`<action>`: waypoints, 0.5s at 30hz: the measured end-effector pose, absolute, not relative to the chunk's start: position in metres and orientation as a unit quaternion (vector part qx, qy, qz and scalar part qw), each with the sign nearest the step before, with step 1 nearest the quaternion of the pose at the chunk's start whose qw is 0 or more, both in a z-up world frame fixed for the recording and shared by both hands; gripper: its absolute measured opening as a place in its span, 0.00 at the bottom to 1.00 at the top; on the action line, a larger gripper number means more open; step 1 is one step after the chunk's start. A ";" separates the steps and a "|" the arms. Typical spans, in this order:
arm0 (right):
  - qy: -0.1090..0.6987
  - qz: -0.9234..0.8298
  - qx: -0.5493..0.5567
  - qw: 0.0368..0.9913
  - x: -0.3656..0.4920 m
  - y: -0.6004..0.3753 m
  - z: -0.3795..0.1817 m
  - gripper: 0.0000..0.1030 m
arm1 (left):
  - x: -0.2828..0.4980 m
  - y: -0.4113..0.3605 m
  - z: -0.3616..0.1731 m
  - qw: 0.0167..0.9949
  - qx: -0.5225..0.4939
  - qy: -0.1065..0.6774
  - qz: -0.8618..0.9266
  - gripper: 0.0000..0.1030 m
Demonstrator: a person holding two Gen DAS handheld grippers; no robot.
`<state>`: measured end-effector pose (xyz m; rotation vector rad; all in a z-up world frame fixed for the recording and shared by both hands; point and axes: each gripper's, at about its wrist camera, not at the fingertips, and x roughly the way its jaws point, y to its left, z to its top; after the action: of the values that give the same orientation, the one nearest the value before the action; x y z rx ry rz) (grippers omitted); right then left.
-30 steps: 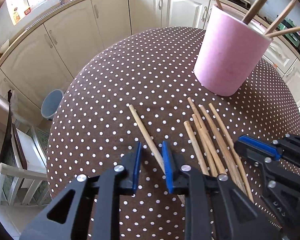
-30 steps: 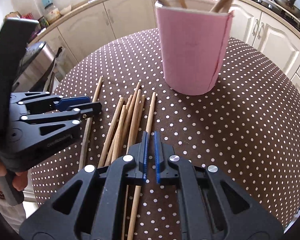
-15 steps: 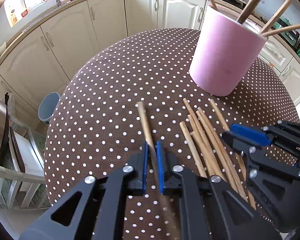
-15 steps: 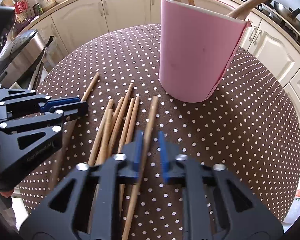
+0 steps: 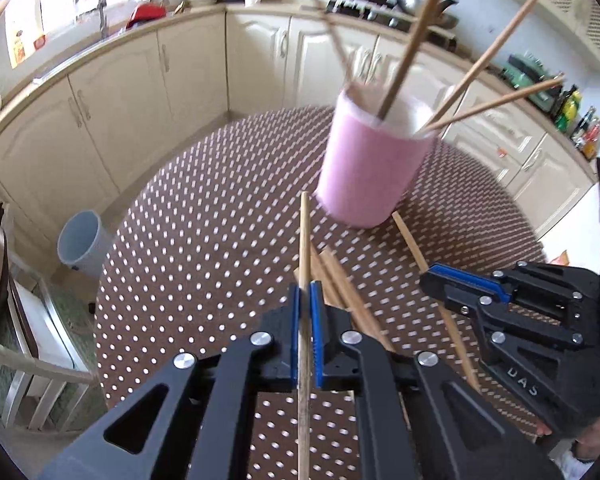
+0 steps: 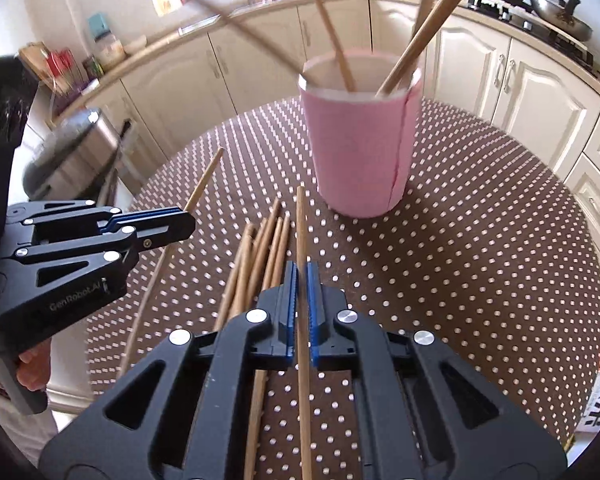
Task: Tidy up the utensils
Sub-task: 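Raise the chopstick with the right gripper and drop it into the pink cup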
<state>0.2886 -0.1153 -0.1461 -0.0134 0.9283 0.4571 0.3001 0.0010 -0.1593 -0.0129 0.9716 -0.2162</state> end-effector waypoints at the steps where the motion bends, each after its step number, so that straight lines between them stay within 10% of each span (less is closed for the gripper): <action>1: 0.436 0.222 0.001 0.872 0.285 -0.120 -0.139 0.05 | 0.295 0.000 -0.150 0.883 -0.008 0.456 -0.108 0.06; 15: 0.315 0.241 0.023 0.918 0.227 -0.156 -0.056 0.05 | 0.229 -0.027 -0.062 0.928 -0.013 0.336 -0.159 0.06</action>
<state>0.2273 -0.1558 -0.0557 0.0468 0.6479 0.4958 0.2286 -0.0265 -0.0618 -0.0270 0.6878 -0.3254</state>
